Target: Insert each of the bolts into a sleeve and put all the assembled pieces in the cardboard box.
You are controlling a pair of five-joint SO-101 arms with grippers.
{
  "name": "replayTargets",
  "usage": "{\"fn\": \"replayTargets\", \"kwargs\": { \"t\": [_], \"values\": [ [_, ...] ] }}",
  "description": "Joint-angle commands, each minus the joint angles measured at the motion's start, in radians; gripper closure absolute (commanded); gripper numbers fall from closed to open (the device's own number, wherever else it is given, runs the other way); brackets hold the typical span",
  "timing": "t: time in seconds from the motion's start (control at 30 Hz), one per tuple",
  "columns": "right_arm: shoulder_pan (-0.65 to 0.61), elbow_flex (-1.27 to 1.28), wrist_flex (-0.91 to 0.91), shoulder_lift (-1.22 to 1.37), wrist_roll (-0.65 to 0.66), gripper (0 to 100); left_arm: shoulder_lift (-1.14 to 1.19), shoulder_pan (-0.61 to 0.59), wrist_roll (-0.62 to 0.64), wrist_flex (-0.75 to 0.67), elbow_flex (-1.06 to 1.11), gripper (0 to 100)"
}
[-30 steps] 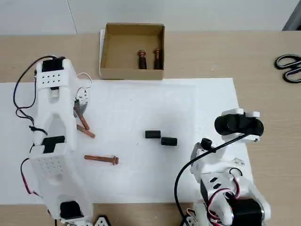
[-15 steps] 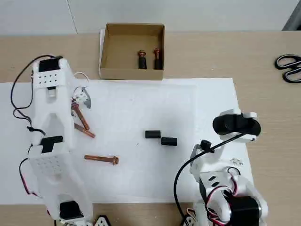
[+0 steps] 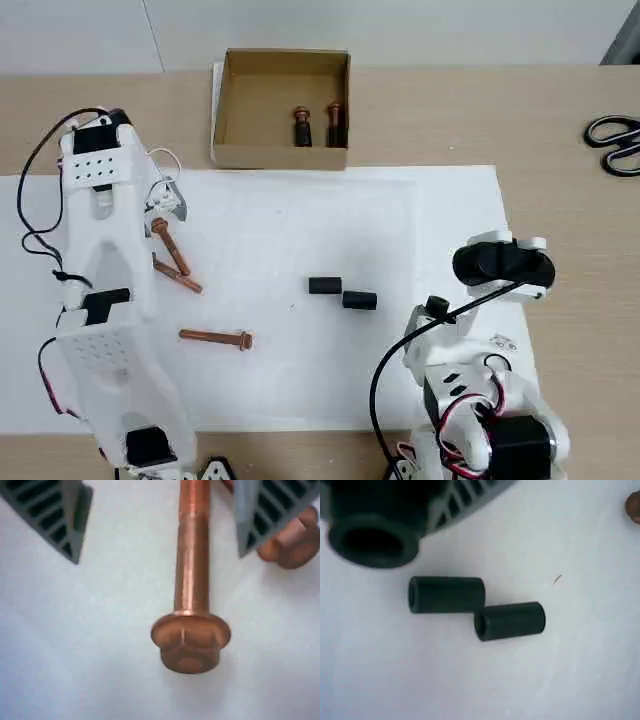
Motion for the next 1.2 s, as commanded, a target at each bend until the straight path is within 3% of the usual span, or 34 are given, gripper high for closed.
{"fn": "replayTargets", "kwargs": {
  "t": [0.0,1.03,1.17],
  "values": [
    [0.007,-0.005,-0.024,-0.004,0.002,99.5,0.015,0.002,-0.011,-0.014,-0.033,80],
    [0.007,-0.005,-0.024,-0.004,0.002,99.5,0.101,-0.003,-0.008,-0.068,-0.036,81],
    [0.007,-0.005,-0.024,-0.004,0.002,99.5,0.143,-0.005,-0.008,-0.066,-0.038,85]
  ]
}}
